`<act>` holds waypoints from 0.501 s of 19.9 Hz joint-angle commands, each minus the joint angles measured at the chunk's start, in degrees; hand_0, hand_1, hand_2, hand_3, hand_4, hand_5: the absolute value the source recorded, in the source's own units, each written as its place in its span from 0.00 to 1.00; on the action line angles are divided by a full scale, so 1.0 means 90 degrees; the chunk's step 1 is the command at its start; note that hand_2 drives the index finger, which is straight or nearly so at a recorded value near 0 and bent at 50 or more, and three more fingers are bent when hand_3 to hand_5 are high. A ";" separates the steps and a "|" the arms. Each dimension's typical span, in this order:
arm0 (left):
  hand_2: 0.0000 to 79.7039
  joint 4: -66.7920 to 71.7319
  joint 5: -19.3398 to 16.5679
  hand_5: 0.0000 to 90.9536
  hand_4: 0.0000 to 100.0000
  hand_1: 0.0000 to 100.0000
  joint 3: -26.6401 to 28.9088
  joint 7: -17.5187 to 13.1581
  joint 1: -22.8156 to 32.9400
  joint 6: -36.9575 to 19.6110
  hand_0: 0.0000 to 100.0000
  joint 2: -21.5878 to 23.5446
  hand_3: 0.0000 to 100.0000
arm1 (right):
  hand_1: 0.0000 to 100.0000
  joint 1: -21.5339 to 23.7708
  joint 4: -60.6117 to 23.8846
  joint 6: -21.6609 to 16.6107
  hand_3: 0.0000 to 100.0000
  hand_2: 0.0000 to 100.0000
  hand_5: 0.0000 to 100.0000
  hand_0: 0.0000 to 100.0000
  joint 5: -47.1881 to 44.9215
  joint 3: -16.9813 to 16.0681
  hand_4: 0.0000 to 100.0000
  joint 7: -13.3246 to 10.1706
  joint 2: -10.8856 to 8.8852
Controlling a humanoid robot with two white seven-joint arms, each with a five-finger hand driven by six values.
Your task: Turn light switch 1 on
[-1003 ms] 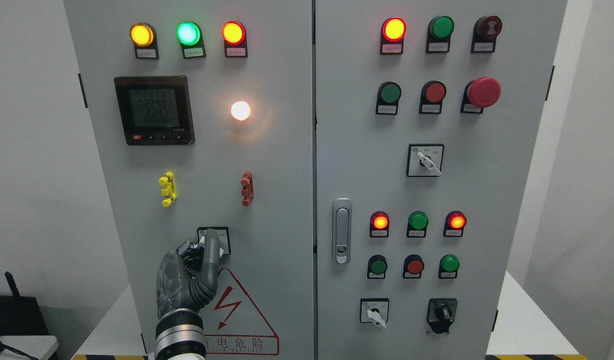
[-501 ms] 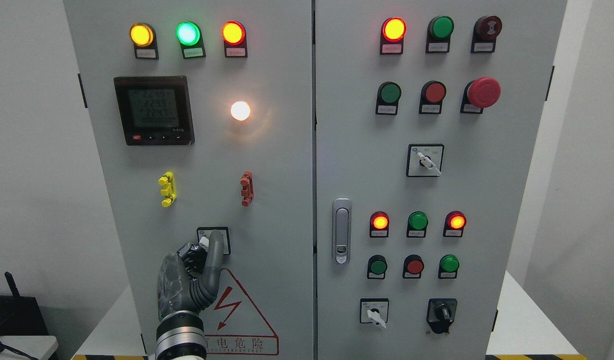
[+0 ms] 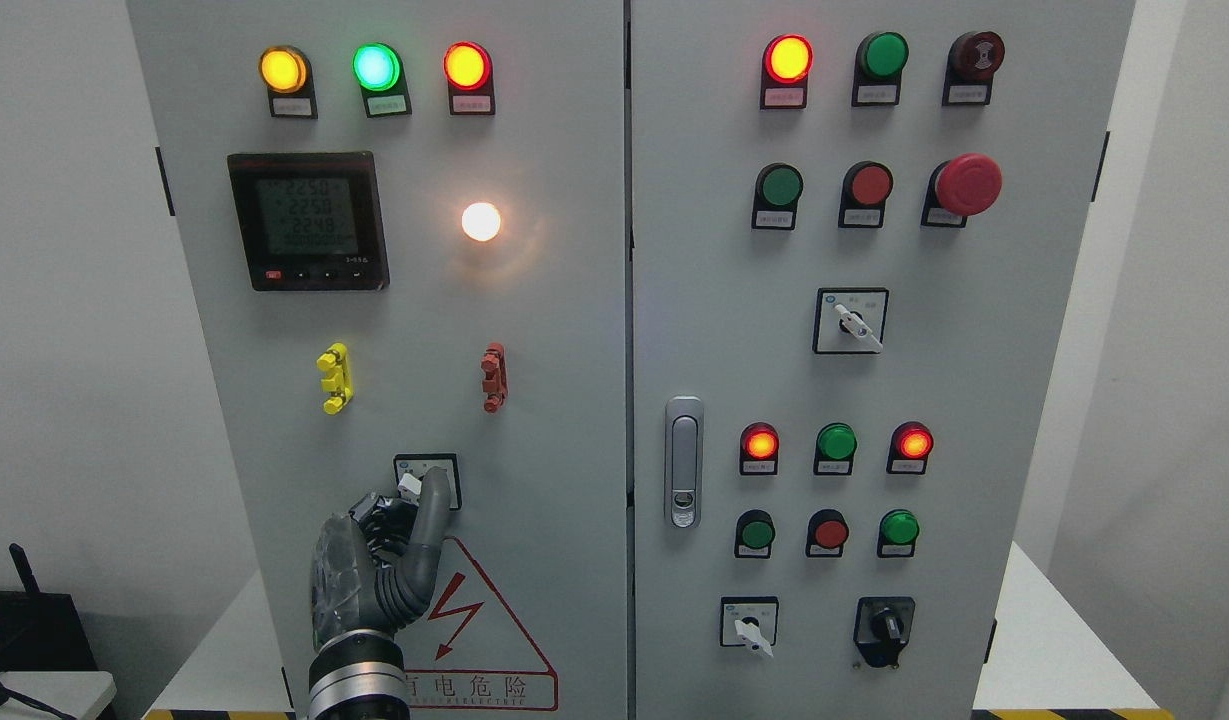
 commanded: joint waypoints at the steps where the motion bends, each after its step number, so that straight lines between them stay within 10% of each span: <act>1: 0.77 -0.0111 0.0000 0.85 0.81 0.27 0.0040 0.0011 0.0167 -0.0220 0.08 -0.0004 0.80 | 0.39 0.0000 0.0000 -0.0004 0.00 0.00 0.00 0.12 -0.0117 0.0000 0.00 -0.0002 0.0000; 10: 0.80 -0.0346 0.0049 0.87 0.82 0.26 0.0069 -0.0047 0.0860 -0.1262 0.07 0.0025 0.82 | 0.39 0.0000 0.0000 -0.0004 0.00 0.00 0.00 0.12 -0.0117 0.0000 0.00 -0.0002 0.0000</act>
